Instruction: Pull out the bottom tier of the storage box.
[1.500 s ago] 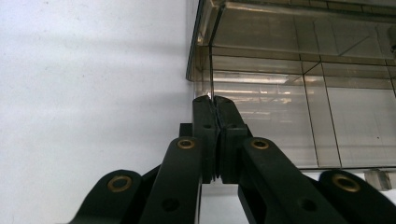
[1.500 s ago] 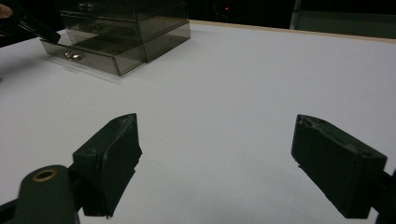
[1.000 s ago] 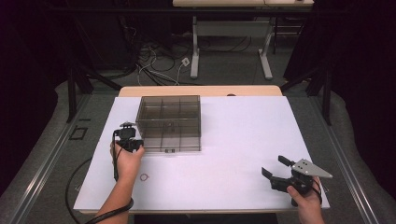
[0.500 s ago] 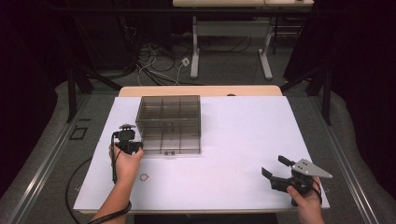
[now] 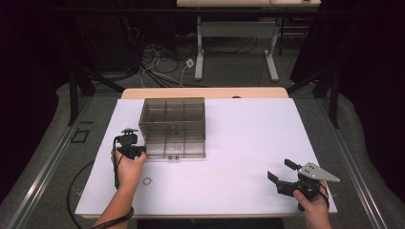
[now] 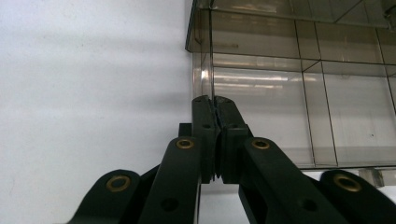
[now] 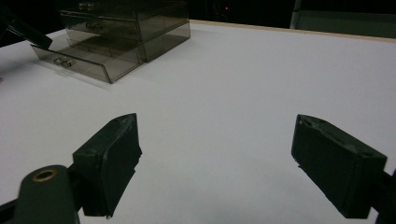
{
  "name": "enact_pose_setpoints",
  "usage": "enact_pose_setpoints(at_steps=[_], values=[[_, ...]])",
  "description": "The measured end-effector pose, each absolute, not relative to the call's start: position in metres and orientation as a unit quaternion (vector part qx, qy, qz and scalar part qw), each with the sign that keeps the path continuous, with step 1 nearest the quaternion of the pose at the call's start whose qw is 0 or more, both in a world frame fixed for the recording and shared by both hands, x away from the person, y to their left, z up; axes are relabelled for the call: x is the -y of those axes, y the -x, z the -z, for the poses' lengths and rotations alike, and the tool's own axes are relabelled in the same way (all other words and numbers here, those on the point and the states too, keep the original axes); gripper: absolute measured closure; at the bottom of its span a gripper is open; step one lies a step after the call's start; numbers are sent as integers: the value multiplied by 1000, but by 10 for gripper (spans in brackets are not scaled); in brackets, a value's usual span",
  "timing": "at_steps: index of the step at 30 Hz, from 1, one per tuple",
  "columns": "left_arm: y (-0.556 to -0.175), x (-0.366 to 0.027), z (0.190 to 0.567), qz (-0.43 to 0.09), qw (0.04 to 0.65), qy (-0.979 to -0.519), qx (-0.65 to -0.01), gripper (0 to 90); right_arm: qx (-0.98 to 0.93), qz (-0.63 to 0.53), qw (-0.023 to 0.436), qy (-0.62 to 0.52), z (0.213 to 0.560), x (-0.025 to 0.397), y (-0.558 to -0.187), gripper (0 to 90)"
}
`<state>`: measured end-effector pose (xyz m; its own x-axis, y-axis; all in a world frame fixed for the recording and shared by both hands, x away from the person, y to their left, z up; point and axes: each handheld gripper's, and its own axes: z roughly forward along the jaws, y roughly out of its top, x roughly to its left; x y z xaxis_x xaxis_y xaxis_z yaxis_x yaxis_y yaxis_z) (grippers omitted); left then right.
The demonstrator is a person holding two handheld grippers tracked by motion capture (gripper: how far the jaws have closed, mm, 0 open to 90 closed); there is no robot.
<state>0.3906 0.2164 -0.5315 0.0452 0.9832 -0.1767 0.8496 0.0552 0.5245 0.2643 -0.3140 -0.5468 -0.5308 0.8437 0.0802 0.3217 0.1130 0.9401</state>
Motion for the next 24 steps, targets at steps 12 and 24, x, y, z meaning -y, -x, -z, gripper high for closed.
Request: enact_pose_setpoints(at_steps=[12,24], values=[[-389,-218,534,-133,269,-673,-676,870,-703,-520,251,-415,547,314,-264,147],[-386,-218,532,-136,277,-673,-672,797,-701,-522,251,-415,547,314,-264,147]])
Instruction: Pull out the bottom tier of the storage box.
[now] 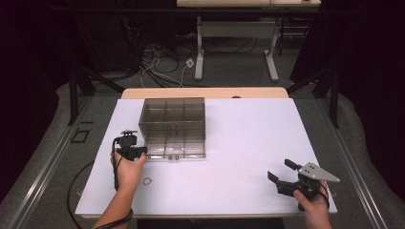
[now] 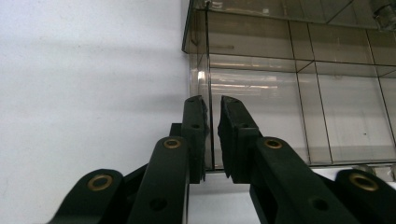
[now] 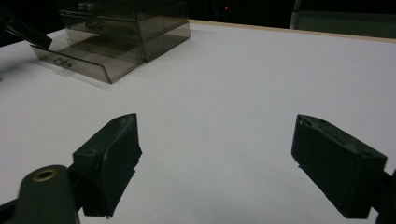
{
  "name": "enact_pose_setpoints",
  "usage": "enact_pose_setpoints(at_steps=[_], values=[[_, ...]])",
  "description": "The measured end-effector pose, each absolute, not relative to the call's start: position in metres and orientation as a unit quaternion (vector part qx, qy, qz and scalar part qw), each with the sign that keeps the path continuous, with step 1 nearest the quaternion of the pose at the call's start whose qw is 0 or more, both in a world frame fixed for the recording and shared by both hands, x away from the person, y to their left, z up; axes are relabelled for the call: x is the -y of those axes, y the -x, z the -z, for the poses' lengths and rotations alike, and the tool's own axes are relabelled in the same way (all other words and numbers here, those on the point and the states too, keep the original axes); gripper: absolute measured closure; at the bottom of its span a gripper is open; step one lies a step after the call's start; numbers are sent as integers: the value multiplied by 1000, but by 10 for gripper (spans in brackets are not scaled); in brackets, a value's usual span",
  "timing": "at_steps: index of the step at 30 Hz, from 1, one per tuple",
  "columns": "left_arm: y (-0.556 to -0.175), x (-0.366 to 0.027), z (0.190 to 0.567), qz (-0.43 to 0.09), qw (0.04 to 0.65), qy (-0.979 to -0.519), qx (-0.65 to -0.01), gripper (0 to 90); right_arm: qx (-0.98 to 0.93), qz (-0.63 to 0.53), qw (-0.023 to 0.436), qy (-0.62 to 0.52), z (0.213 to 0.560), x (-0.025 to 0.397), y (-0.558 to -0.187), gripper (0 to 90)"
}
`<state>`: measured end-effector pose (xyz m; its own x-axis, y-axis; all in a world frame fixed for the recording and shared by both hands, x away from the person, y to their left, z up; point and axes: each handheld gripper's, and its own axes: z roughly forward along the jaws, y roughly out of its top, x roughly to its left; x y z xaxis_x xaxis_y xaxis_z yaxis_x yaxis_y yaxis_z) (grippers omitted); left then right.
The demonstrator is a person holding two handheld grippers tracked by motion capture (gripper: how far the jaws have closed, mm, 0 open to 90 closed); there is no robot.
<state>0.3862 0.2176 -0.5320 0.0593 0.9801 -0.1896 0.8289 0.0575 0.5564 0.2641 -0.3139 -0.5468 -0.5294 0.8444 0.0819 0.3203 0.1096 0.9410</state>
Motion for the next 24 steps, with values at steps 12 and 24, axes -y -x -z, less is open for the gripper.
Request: enact_pose_setpoints(at_steps=[12,24], values=[[-383,-222,525,-146,286,-675,-664,701,-701,-523,251,-416,547,314,-264,148],[-377,-224,517,-150,311,-670,-658,639,-701,-523,252,-415,547,314,-264,147]])
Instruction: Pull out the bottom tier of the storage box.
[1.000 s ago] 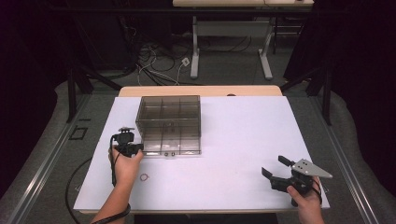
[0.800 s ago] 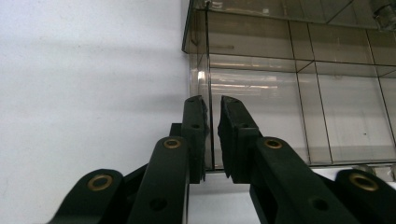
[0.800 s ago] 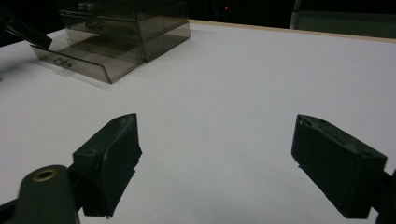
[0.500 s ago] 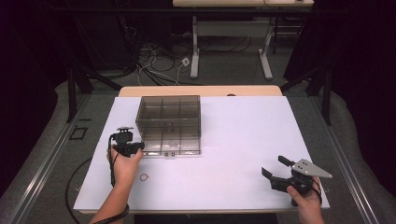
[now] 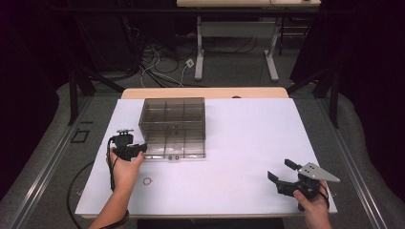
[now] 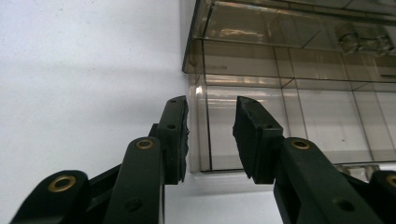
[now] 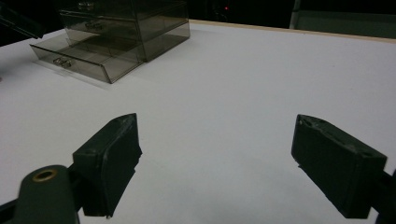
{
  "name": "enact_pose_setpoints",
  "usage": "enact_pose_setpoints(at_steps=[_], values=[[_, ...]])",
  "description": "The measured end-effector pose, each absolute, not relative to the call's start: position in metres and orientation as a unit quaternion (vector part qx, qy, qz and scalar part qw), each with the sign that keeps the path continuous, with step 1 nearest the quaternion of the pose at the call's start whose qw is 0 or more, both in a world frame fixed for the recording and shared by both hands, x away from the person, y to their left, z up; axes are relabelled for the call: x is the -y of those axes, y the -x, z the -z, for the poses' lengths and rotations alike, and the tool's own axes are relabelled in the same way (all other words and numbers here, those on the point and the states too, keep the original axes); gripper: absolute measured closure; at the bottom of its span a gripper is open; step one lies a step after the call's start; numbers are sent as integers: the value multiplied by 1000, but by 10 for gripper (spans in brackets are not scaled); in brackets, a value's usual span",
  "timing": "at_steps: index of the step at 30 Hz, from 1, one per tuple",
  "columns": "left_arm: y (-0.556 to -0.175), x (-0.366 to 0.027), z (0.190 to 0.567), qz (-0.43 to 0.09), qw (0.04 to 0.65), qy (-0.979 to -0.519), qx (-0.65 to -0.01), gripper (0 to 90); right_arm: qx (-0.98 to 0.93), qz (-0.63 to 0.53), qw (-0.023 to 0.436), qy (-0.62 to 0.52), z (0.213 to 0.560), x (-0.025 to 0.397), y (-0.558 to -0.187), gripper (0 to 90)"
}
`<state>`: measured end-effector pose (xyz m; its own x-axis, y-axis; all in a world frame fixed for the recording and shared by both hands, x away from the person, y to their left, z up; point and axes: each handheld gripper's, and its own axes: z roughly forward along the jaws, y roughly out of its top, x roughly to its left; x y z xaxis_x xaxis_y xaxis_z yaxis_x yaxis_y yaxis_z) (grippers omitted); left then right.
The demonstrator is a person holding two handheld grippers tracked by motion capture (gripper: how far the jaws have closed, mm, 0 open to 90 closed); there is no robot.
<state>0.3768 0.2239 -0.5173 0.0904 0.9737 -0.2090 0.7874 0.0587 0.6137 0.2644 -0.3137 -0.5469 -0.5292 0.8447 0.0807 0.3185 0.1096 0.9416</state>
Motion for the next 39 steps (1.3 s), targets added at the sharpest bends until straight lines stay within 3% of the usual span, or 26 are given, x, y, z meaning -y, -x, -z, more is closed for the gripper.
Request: enact_pose_setpoints(at_steps=[25,39], values=[[-352,-217,506,-178,363,-692,-598,416,-703,-523,251,-411,547,313,-265,147],[-342,-212,507,-200,356,-719,-562,415,-704,-520,251,-414,548,312,-264,147]])
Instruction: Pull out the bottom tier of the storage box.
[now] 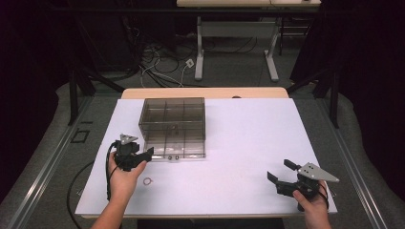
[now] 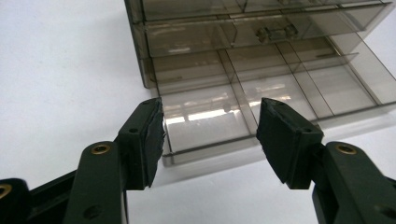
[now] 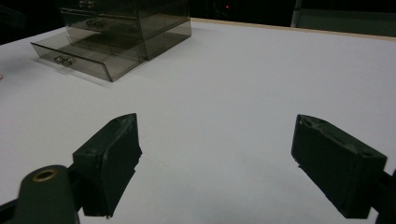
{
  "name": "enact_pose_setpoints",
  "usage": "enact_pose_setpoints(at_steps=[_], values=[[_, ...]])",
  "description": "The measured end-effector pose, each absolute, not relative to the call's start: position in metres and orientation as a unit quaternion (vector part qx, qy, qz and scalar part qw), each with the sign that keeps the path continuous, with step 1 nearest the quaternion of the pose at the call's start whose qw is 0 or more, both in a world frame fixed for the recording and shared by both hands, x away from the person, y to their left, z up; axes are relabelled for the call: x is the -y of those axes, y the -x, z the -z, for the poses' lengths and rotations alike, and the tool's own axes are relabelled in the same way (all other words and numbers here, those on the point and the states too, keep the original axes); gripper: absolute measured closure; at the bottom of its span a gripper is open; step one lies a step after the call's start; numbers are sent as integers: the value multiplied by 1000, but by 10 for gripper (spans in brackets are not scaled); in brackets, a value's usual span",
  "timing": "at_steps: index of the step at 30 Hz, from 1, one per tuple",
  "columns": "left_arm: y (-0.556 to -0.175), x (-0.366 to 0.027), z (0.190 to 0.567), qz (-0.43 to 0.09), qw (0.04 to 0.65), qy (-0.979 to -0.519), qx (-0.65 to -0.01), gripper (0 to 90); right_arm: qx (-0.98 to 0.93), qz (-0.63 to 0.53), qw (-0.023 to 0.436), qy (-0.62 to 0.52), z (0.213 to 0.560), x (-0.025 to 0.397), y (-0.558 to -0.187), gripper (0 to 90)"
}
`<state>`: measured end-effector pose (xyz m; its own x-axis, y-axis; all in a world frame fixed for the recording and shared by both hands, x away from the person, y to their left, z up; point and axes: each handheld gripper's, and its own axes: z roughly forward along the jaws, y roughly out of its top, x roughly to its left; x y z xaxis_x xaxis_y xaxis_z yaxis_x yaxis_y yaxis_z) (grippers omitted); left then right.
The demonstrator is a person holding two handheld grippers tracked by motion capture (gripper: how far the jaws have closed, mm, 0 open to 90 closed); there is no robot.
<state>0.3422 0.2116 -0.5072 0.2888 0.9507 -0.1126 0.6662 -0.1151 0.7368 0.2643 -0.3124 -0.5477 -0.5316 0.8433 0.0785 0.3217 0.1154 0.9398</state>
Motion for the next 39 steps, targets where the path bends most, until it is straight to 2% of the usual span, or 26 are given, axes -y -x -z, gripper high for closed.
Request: enact_pose_setpoints(at_steps=[10,14,16,22,39], values=[[-335,-218,505,-192,379,-704,-569,388,-705,-518,250,-415,548,312,-264,147],[-332,-220,506,-178,384,-699,-576,316,-705,-518,250,-415,548,312,-264,147],[-330,-220,507,-177,382,-703,-573,247,-705,-518,250,-415,548,312,-264,147],[-323,-217,509,-175,389,-709,-562,163,-707,-518,250,-411,548,312,-265,147],[-303,-205,516,-167,413,-711,-544,157,-707,-518,249,-412,548,311,-264,147]])
